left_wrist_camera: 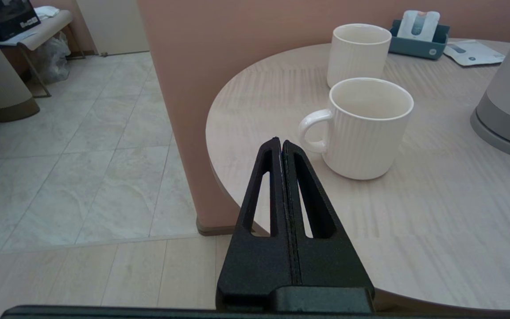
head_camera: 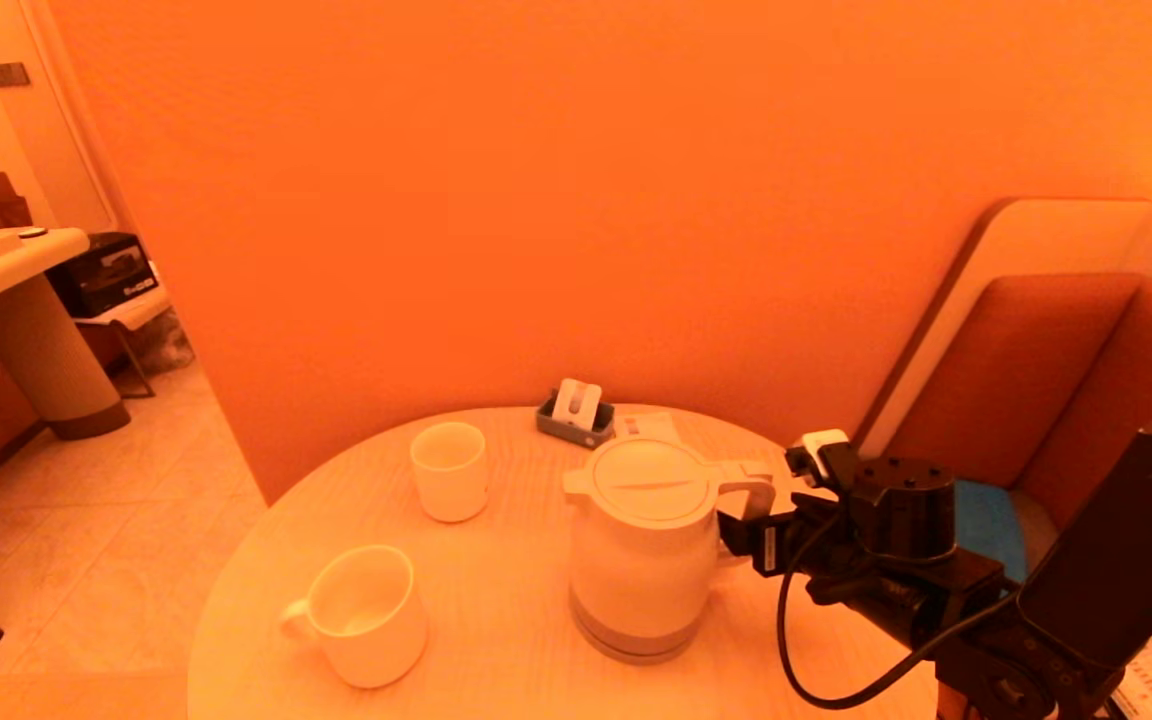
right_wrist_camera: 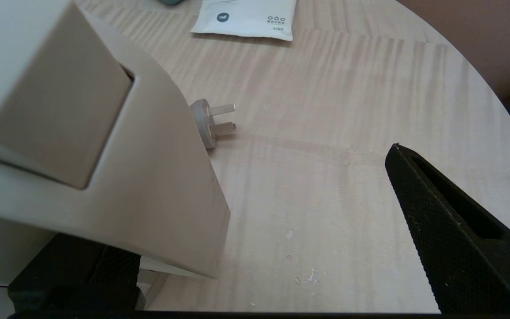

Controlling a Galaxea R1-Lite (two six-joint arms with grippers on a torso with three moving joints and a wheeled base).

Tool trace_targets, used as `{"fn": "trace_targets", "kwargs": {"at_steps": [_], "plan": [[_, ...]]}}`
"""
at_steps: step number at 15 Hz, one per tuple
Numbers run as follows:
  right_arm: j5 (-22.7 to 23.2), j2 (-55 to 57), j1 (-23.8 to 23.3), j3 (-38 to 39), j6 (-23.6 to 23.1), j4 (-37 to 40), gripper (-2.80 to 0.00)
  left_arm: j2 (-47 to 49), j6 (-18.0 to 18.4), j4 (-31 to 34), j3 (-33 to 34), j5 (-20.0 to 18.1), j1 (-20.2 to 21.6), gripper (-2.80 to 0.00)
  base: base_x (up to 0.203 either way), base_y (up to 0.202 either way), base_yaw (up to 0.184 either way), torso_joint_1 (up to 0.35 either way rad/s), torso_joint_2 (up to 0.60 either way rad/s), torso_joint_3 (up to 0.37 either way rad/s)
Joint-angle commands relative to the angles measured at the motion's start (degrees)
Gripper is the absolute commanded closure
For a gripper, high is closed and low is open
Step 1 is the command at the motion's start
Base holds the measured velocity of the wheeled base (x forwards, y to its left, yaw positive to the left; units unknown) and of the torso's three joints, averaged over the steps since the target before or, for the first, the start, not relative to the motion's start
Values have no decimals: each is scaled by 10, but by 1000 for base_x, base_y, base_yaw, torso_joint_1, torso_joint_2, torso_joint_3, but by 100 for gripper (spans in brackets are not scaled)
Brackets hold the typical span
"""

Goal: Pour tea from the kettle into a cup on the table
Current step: Pick up the kettle

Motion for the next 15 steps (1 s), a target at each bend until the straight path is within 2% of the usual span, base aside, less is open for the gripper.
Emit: {"fn": "trace_targets", "kwargs": {"at_steps": [1, 14, 15], "plan": [[0, -1, 1, 0, 0, -4, -280, 0, 0, 0, 0, 0, 0, 0, 0, 0, 0, 0, 0, 0], [-4, -2, 1, -1, -2, -4, -280, 0, 0, 0, 0, 0, 0, 0, 0, 0, 0, 0, 0, 0], [-5, 1, 1, -6, -2, -4, 0, 0, 0, 0, 0, 0, 0, 0, 0, 0, 0, 0, 0, 0]]}}
